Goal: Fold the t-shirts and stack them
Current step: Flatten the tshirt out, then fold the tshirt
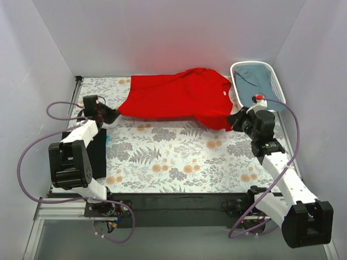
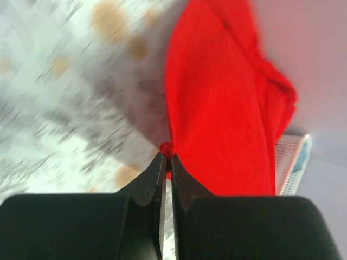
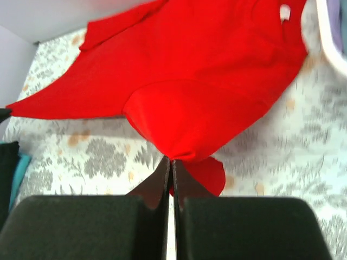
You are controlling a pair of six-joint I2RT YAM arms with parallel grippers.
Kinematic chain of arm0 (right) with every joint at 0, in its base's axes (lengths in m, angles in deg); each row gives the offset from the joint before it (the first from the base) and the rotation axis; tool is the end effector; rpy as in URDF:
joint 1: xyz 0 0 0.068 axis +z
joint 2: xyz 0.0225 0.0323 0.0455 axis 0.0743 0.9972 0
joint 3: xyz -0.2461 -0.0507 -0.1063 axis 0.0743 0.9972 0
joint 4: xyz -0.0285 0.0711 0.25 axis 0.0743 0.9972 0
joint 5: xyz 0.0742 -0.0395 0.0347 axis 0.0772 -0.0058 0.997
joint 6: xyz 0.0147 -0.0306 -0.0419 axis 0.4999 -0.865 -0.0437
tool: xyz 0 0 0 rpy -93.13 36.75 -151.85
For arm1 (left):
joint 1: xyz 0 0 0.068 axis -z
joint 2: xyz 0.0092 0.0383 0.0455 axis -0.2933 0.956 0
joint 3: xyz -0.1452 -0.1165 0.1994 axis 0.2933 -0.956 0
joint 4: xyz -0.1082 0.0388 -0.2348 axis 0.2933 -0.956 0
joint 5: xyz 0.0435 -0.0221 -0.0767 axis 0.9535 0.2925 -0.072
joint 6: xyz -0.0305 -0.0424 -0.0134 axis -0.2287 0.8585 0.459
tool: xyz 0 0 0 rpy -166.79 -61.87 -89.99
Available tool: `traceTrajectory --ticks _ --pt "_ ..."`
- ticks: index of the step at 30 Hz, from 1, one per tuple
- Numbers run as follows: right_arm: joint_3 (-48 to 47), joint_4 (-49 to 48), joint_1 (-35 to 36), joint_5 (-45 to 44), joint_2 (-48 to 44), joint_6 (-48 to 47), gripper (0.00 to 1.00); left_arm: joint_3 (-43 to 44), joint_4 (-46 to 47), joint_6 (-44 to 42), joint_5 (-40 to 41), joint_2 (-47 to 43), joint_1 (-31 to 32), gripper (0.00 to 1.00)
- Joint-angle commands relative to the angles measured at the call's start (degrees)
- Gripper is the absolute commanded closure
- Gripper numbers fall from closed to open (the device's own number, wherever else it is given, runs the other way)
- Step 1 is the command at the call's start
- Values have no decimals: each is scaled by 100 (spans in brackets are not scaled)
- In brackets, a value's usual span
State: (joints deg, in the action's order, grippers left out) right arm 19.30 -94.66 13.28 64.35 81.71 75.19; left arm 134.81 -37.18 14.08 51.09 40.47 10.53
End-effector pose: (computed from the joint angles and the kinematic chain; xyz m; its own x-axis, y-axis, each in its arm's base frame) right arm 0.2354 0.0428 0.3023 -0.2974 0.3860 -0.8732 -0.1922 0.8717 0.4508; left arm 0.3445 0.0323 0.2380 -0.0213 -0.9878 0.1542 -0.5990 -0.1109 -0.7930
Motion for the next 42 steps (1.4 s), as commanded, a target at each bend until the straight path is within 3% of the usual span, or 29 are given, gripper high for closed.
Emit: traceTrajectory --ticks 1,5,15,21,26,32,42 --pt "571 -118 -31 -71 -593 291 99 -551 191 158 -237 -376 -16 100" --pt "1152 418 -40 43 -805 396 99 -1219 7 228 -510 -436 -16 100" --pt "1961 2570 -40 175 -2121 677 99 -2309 -1679 43 693 -2071 -16 100" --pt "1813 3748 -40 219 -3247 942 99 -2477 -2294 88 1202 -2537 -16 100" --pt "1303 4479 -40 306 -3530 863 99 -2389 -2594 -36 1414 -2766 -16 100" --pt "1425 4253 -32 333 -3284 819 99 -2336 -2428 -290 1160 -2775 -16 100" --pt "538 3180 -40 -62 -1292 468 99 -1168 -1971 -528 641 -1106 -16 100"
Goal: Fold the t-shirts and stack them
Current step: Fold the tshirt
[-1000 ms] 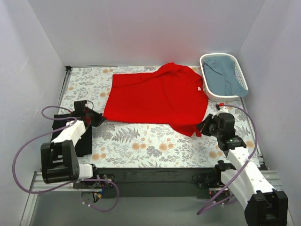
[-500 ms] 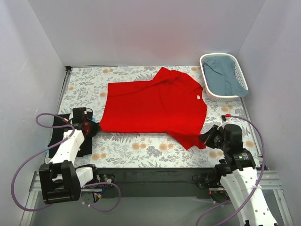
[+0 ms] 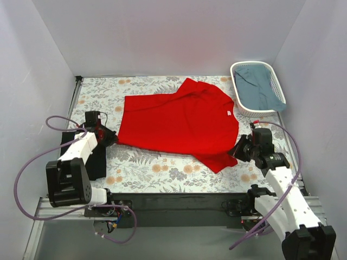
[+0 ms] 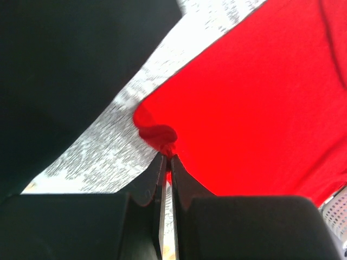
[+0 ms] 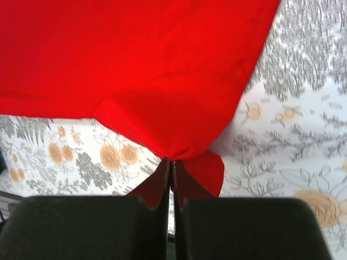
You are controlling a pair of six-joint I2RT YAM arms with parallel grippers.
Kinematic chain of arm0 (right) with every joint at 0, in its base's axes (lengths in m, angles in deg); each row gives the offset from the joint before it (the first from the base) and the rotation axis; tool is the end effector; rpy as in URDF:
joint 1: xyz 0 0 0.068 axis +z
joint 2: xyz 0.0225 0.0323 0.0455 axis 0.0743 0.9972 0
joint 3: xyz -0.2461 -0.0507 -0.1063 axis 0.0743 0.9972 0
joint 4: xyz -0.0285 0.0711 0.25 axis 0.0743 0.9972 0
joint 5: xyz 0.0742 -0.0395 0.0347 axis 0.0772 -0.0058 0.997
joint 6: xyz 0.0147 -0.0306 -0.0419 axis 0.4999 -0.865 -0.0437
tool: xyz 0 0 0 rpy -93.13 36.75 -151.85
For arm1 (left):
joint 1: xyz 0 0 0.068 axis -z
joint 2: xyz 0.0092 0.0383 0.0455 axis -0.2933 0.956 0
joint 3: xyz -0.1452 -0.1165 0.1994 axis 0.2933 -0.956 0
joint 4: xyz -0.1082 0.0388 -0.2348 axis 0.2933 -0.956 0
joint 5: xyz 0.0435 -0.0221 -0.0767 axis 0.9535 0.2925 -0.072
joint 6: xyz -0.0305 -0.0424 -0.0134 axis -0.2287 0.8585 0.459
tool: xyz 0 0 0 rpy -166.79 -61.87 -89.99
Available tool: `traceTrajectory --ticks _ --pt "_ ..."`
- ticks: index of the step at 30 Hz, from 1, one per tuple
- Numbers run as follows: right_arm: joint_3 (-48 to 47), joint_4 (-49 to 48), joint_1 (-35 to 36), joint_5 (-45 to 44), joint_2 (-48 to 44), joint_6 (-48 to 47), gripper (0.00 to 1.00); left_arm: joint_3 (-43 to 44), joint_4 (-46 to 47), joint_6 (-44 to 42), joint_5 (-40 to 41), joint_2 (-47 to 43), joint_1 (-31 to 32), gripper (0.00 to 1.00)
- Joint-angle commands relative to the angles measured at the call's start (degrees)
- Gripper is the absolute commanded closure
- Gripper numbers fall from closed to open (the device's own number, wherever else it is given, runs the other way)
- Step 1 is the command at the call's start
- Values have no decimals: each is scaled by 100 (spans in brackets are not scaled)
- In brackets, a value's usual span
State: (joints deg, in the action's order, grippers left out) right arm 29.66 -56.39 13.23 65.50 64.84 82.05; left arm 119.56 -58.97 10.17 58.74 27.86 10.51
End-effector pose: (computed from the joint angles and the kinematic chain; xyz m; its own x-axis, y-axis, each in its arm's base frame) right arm 0.1506 0.0299 0.2273 -0.7128 0.4235 -0.5590 0.1243 0.8607 0.4937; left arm 0.2488 0.0262 0.1895 0.0597 -0.9971 0.0470 -0.8741 -0.0749 -0.4800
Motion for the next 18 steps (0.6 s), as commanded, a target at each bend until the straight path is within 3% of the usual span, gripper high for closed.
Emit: traceTrajectory --ticks 1,18 --pt "-638 -735 -36 -204 520 -219 99 497 234 -119 -141 260 -5 100" --pt "-1825 -1606 -36 -257 2912 -324 99 1957 182 83 -300 2089 -5 100"
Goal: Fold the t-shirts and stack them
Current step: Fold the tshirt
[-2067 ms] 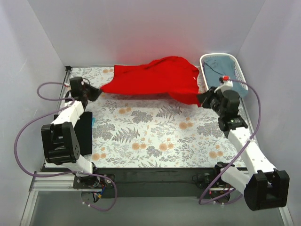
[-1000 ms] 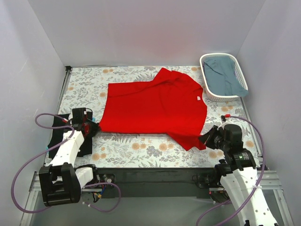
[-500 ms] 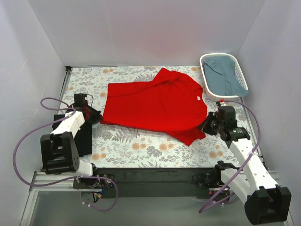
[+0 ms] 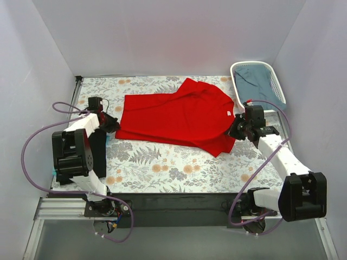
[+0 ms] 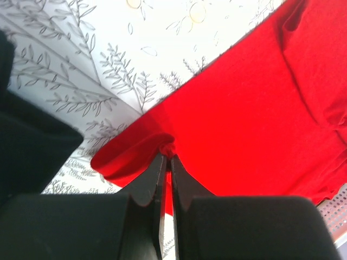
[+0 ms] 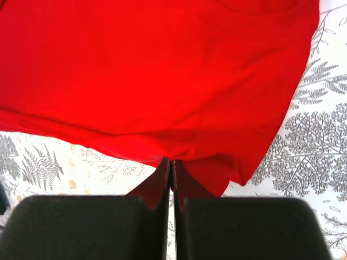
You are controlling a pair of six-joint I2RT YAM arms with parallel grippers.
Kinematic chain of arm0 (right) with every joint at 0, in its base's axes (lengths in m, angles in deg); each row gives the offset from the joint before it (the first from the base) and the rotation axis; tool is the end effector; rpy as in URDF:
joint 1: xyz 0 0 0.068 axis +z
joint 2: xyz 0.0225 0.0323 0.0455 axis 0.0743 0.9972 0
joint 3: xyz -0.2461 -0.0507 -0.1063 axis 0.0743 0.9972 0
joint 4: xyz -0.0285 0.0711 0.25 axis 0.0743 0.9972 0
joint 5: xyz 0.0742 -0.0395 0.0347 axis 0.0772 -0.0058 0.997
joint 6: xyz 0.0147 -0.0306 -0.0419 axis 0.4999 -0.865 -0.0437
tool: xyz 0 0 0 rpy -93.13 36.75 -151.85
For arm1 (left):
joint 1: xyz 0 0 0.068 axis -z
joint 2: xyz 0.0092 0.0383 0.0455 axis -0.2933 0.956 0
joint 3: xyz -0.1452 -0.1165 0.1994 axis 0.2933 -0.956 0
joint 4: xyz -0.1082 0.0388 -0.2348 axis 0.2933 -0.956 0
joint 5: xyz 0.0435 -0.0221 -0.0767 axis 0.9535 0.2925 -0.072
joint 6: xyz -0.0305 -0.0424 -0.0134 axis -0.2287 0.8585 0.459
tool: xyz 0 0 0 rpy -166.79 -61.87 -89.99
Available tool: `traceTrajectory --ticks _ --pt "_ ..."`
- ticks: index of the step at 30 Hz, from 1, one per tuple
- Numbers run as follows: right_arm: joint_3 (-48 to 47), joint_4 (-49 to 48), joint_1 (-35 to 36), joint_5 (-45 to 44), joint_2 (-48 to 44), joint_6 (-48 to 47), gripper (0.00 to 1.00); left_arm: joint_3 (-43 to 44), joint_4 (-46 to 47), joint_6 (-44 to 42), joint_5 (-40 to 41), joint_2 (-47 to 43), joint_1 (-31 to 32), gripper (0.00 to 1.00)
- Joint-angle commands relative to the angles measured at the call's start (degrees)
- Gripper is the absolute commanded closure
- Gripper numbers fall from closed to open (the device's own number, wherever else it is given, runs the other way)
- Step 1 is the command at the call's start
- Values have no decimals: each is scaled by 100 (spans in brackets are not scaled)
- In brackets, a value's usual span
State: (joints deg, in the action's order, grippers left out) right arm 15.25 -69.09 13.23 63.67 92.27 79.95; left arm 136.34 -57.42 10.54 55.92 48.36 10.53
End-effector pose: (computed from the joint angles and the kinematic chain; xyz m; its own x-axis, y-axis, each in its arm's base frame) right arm 0.2483 0.0442 0.2418 -0.7089 0.3955 -0.5839 0.1197 0.8834 0.4530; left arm 0.3325 0.0339 0.1771 0.0447 -0.9944 0.0958 -0.8907 -0.0831 -0.4470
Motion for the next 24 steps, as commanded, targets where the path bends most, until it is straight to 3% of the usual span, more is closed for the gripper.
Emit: traceTrajectory --ticks 1,24 --pt "-437 -353 -45 -91 230 -123 99 366 27 55 -27 135 -7 100" --pt "-957 -556 -264 5 1144 -229 99 1466 -44 125 -202 1120 178 100"
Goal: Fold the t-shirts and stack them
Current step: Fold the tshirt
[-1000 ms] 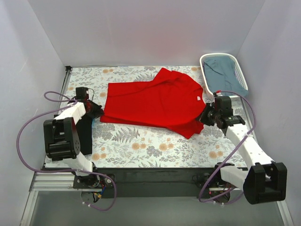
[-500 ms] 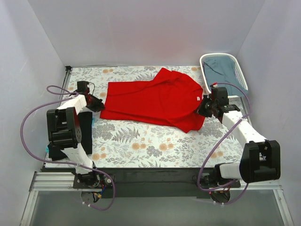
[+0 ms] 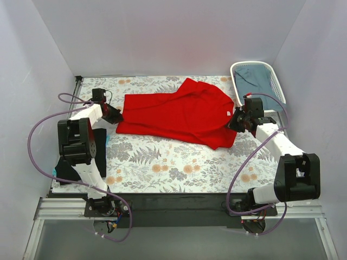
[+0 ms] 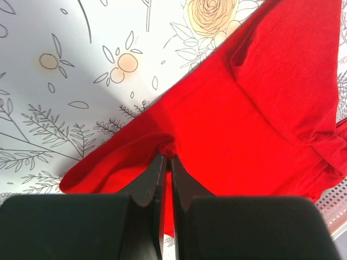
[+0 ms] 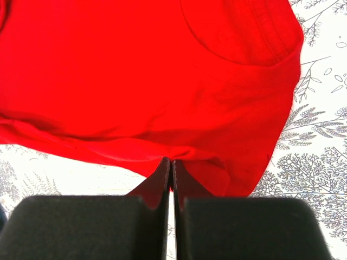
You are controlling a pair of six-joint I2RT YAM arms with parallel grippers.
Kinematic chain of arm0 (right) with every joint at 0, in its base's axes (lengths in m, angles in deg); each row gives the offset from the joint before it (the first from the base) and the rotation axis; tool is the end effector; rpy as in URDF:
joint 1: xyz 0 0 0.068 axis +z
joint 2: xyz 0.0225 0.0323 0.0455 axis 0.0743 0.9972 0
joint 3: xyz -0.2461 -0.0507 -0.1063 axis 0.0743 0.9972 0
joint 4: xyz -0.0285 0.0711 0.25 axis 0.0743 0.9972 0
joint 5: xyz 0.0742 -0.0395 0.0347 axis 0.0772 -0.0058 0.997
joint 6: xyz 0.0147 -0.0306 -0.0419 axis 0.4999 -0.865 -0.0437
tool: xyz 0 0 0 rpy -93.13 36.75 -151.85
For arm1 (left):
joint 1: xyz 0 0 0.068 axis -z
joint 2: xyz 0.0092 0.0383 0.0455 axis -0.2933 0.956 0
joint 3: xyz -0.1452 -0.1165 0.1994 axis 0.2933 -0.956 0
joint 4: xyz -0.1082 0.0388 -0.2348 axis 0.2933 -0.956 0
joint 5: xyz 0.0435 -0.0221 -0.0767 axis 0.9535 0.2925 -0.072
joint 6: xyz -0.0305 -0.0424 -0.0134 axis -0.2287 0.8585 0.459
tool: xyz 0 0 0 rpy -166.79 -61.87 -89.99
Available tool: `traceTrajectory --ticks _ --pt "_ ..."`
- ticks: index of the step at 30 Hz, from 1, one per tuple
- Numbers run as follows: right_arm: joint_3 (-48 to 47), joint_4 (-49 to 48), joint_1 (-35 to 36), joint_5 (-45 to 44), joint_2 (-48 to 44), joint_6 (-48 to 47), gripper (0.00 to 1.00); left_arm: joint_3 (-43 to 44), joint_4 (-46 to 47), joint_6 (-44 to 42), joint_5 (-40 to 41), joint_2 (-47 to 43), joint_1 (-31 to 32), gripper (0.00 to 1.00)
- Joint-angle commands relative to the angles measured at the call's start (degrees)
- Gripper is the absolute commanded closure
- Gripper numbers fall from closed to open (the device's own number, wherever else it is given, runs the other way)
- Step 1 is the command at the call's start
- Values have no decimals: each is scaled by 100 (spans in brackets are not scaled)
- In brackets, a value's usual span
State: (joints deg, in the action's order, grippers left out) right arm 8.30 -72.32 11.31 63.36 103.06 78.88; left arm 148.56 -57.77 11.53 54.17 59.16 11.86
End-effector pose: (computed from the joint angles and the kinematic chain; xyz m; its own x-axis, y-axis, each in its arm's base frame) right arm 0.2928 0.0410 0.2381 -0.7023 0.4024 -0.5872 0.1442 0.8882 0.4362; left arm 0.3857 0.0299 0.1729 0.0208 -0.9914 0.1293 -0.8834 -0.0788 -0.4619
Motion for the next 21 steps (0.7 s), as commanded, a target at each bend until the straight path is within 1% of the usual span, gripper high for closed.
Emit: traceTrajectory --ticks 1,12,16,21 --pt "-261 -250 -81 36 82 -139 99 279 -9 35 -45 58 44 100" --pt "-139 -425 -318 194 153 -183 99 490 -79 18 17 120 45 100" --pt "-165 -522 -336 361 319 -192 99 543 -61 0 -19 243 44 100" --pt "-419 -557 -336 467 627 -157 99 587 -44 0 -45 357 44 100"
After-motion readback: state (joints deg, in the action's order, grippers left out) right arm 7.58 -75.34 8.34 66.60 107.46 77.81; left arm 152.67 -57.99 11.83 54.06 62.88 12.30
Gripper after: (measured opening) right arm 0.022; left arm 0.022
